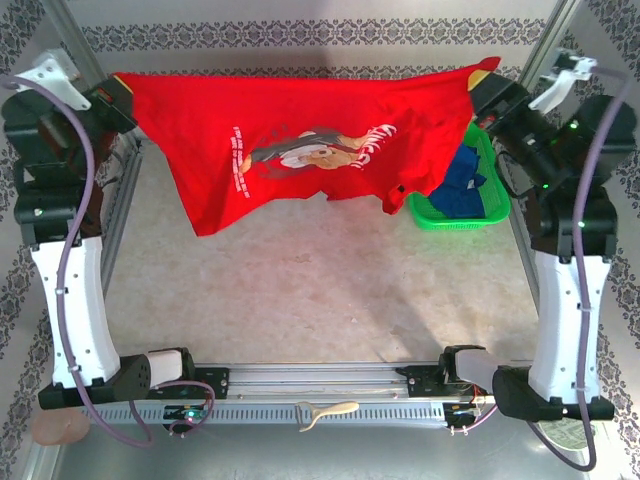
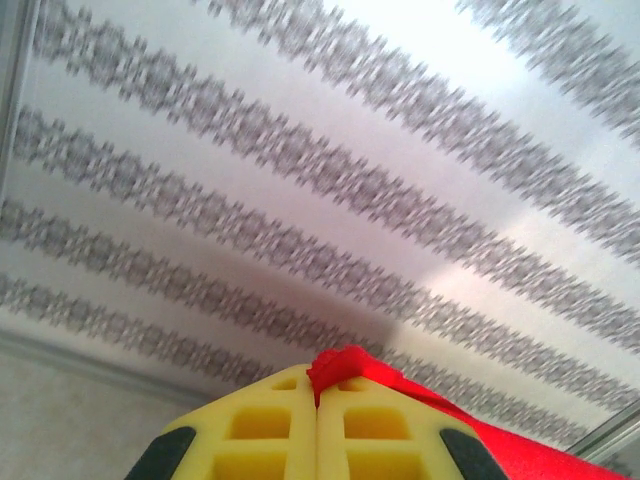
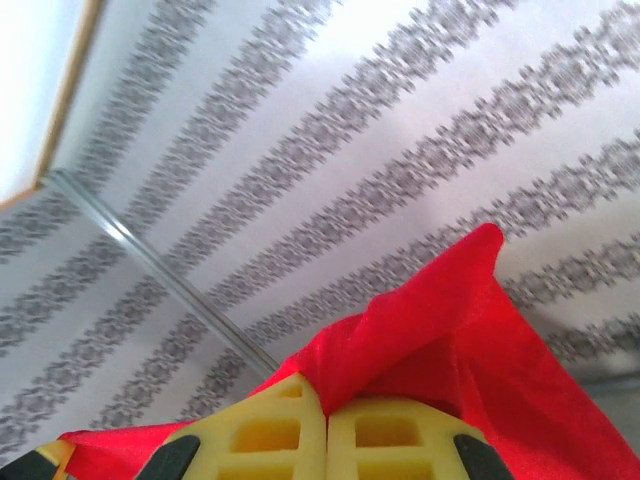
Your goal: Fold the inside-out t-shirt
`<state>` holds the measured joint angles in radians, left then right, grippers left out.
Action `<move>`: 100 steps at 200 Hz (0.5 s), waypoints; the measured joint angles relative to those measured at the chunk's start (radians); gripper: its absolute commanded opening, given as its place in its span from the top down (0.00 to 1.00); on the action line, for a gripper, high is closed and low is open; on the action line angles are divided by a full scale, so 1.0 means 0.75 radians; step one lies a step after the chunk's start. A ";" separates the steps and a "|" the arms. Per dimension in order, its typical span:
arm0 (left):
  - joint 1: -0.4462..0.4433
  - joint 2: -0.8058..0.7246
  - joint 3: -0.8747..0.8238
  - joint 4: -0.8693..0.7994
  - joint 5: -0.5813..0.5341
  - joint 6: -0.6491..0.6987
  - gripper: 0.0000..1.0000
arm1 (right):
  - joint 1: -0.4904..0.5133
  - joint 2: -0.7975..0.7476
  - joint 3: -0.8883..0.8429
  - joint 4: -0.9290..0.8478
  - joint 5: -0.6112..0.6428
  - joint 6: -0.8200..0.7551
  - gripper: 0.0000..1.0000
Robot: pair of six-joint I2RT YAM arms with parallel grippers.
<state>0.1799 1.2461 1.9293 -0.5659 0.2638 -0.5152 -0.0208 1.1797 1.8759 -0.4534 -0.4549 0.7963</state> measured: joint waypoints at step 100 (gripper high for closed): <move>0.005 -0.017 0.250 0.021 -0.038 -0.125 1.00 | -0.022 0.003 0.569 -0.050 -0.079 0.068 1.00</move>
<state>0.1837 1.2335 2.1170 -0.5503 0.2352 -0.6090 -0.0376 1.1820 2.3024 -0.4908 -0.5140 0.8471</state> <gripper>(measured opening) 0.047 0.053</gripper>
